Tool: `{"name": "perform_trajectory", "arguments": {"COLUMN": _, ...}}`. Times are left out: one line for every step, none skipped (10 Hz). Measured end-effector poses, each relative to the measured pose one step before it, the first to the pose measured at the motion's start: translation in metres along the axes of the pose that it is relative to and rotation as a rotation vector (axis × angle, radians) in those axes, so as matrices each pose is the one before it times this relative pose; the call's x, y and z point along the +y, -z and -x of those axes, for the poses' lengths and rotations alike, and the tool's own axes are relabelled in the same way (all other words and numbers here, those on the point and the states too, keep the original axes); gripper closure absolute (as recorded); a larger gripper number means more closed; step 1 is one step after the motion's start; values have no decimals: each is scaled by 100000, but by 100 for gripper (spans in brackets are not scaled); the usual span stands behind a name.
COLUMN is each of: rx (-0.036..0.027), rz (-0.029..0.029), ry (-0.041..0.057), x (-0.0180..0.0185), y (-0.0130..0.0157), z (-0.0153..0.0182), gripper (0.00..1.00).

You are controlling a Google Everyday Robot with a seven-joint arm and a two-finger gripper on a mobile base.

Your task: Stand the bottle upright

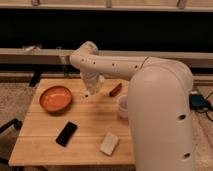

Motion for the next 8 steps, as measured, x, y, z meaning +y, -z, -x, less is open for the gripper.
{"name": "perform_trajectory", "arguments": {"rx": -1254, "rz": 422, "ry": -4993, "x": -129, "y": -4, "z": -318, "gripper": 100}}
{"name": "perform_trajectory", "arguments": {"rx": -864, "rz": 474, "ry": -3799, "x": -91, "y": -115, "z": -399, "gripper": 100}}
{"name": "perform_trajectory", "arguments": {"rx": -1137, "rz": 160, "ry": -3875, "x": -64, "y": -35, "z": -366, "gripper": 100}}
{"name": "perform_trajectory", "arguments": {"rx": -1671, "rz": 88, "ry": -3208, "x": 5, "y": -58, "z": -229, "gripper": 100}}
{"name": "perform_trajectory", "arguments": {"rx": -1783, "rz": -571, "ry": -3157, "x": 15, "y": 93, "z": -202, "gripper": 100}}
{"name": "perform_trajectory", "arguments": {"rx": -1793, "rz": -735, "ry": -3920, "x": 160, "y": 144, "z": -281, "gripper": 100}}
{"name": "perform_trajectory", "arguments": {"rx": -815, "rz": -244, "ry": -1679, "x": 122, "y": 57, "z": -115, "gripper": 100}}
{"name": "perform_trajectory", "arguments": {"rx": -2056, "rz": -631, "ry": -3923, "x": 262, "y": 111, "z": -226, "gripper": 100}}
